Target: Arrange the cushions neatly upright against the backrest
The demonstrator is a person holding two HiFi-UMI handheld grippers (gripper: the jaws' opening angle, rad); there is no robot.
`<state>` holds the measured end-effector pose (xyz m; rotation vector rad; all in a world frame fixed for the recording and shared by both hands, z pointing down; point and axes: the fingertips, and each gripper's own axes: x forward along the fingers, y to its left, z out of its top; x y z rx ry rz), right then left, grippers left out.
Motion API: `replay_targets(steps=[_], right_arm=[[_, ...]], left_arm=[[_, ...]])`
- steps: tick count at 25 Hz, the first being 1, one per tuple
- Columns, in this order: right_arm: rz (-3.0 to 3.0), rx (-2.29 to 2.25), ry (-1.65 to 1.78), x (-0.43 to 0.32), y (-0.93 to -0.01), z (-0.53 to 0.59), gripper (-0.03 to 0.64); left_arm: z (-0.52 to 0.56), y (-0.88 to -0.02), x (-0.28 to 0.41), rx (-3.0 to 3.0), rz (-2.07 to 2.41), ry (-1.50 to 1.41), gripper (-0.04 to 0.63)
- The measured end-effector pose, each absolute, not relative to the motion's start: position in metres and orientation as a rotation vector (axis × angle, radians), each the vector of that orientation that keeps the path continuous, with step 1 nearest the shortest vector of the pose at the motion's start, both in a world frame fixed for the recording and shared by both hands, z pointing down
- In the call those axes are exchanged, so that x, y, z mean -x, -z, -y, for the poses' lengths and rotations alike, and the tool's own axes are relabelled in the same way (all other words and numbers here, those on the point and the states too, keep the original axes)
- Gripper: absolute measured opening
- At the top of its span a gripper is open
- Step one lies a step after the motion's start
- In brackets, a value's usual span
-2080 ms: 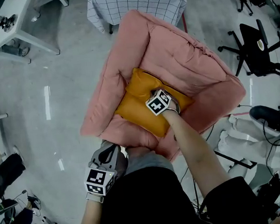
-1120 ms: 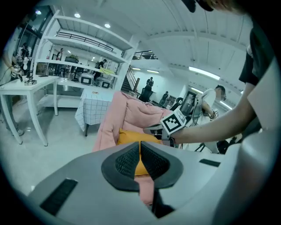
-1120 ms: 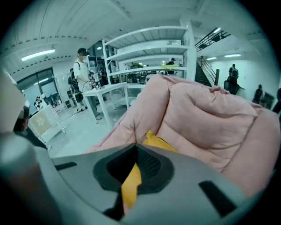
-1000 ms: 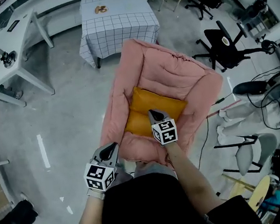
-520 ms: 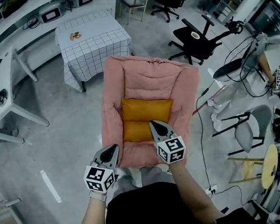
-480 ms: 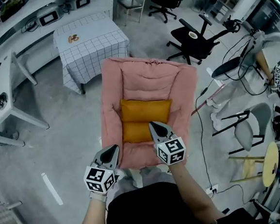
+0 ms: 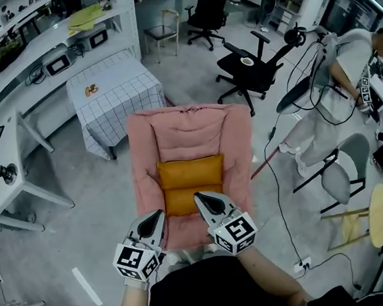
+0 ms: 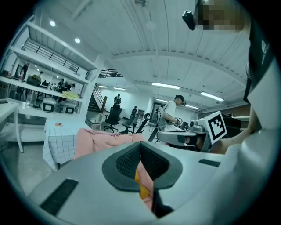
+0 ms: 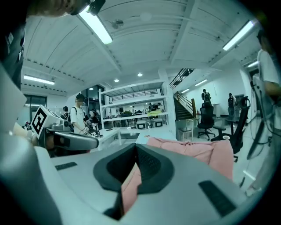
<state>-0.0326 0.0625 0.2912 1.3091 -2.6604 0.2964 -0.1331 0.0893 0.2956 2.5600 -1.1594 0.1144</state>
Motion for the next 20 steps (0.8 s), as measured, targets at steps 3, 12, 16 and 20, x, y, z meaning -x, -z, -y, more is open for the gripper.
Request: replay_targets(steps=[3, 12, 16, 20], right_arm=[[2.702, -1.310, -0.250, 0.029, -0.270, -0.063, 0.009], [2.754, -1.340, -0.134, 0.013, -0.236, -0.054, 0.009], [2.742, -1.347, -0.094, 0.007, -0.231, -0.050, 0.009], [2.747, -1.353, -0.088, 0.004, -0.230, -0.046, 0.009]], left_arm=[[-0.090, -0.274, 0.125, -2.620, 1.169, -0.104, 0.014], [-0.084, -0.226, 0.113, -2.745, 1.159, -0.020, 0.014], [-0.080, -0.219, 0.114, -2.752, 1.181, -0.004, 0.014], [-0.077, -0.219, 0.117, -2.755, 1.188, 0.000, 0.014]])
